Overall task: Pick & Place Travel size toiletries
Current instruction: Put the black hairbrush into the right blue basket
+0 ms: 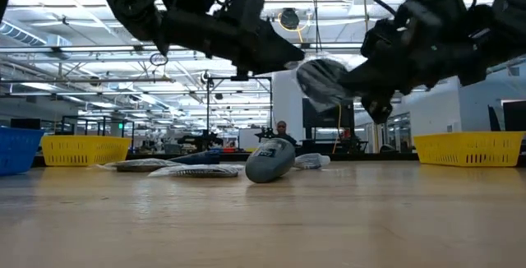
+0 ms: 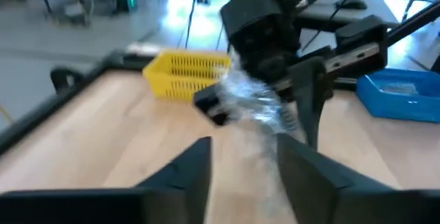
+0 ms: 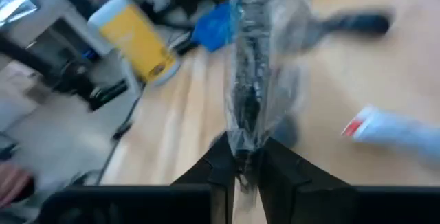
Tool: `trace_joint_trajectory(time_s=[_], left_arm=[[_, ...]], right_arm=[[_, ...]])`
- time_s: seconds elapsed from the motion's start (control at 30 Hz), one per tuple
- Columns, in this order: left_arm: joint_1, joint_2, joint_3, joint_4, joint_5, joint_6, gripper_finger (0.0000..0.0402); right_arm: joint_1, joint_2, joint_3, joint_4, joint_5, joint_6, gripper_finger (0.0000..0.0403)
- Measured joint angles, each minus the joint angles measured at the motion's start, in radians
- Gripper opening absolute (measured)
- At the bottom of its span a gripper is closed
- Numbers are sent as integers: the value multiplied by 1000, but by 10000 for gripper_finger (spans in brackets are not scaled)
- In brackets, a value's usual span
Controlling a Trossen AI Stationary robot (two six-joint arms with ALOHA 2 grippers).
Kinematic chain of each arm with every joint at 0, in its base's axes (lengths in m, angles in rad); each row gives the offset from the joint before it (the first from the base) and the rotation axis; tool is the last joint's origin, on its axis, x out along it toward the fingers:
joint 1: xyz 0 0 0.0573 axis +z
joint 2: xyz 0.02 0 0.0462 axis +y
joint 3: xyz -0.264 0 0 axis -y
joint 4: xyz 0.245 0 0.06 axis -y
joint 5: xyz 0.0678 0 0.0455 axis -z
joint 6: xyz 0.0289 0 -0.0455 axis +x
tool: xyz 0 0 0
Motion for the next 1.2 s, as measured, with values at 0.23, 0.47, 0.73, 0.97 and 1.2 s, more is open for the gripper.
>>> trace_joint_trajectory(time_s=[0.23, 0.47, 0.73, 0.97, 1.2], left_arm=[[-64, -78, 0, -253, -230, -138, 259], [-165, 37, 0, -241, -660, -225, 274], [-209, 232, 0, -66, -747, -323, 254], [-209, 280, 0, 11, -691, -277, 244], [-211, 280, 0, -1, -687, -275, 246]], right_arm=[[102, -279, -1, -434, -253, 216, 21], [301, -551, 111, -1002, -510, 610, 21], [492, -623, 272, -1538, -635, 936, 21], [650, -553, 221, -1497, -740, 886, 34], [729, -430, 182, -1306, -736, 827, 42]])
